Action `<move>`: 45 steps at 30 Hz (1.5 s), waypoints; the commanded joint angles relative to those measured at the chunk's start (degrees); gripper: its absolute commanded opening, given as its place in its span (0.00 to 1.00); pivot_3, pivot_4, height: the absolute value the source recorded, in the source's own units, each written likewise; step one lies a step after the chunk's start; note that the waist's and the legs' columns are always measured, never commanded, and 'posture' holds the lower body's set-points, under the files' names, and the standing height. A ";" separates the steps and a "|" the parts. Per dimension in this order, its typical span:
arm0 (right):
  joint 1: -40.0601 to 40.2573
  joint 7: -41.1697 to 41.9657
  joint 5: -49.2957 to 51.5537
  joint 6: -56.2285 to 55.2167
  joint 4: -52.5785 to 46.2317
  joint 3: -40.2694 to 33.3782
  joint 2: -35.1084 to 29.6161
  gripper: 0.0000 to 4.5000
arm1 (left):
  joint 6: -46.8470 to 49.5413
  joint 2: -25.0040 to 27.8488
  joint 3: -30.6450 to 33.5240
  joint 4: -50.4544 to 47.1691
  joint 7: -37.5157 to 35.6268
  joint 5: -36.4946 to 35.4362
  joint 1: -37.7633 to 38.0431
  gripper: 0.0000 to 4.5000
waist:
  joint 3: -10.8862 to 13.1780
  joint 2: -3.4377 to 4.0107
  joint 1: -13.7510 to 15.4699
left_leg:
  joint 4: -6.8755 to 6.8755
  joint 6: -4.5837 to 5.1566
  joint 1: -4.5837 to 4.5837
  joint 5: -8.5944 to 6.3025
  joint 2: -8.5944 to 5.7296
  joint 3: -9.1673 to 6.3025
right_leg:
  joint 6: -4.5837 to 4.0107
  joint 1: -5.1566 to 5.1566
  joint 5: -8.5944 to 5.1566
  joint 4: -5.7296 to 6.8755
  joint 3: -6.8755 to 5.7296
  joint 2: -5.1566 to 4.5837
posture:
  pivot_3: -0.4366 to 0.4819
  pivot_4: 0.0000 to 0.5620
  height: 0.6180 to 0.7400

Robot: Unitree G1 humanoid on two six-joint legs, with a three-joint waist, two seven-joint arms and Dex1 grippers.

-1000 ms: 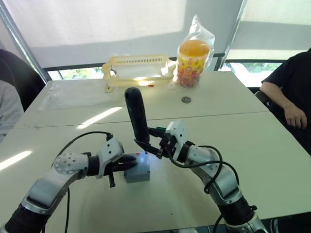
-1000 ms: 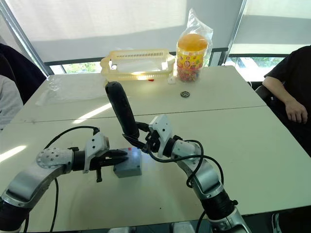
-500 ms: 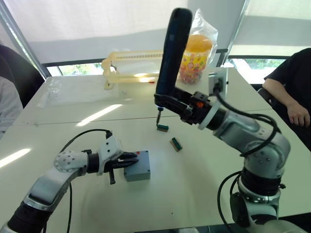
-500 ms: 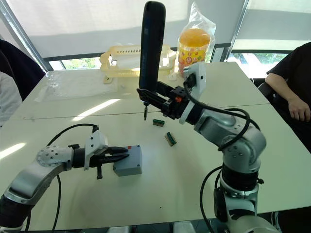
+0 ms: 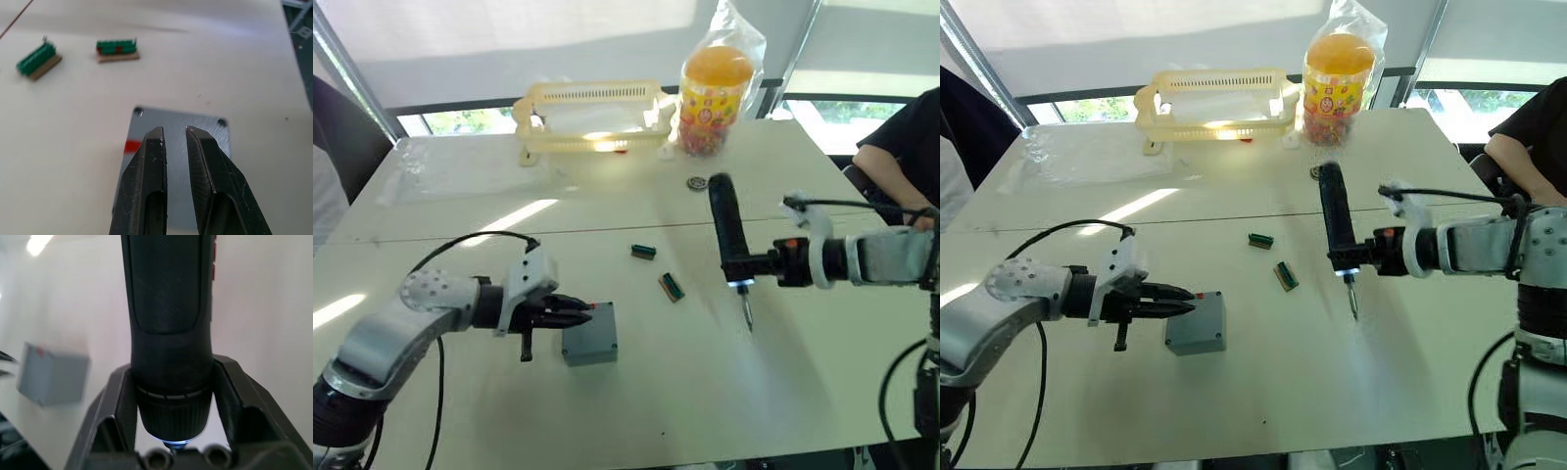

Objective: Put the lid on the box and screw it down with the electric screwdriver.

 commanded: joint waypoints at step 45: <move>21.66 37.67 -50.83 -47.29 -34.54 28.36 12.64 0.98 | -1.31 -3.97 2.71 7.80 10.72 7.41 13.94 0.15 | 0.53 -0.15 1.37 | 1.92 -0.40 0.11 0.22 0.25 -0.15 | -0.29 0.35 0.46 1.03 0.16 0.34 | 0.48 0.27 1.00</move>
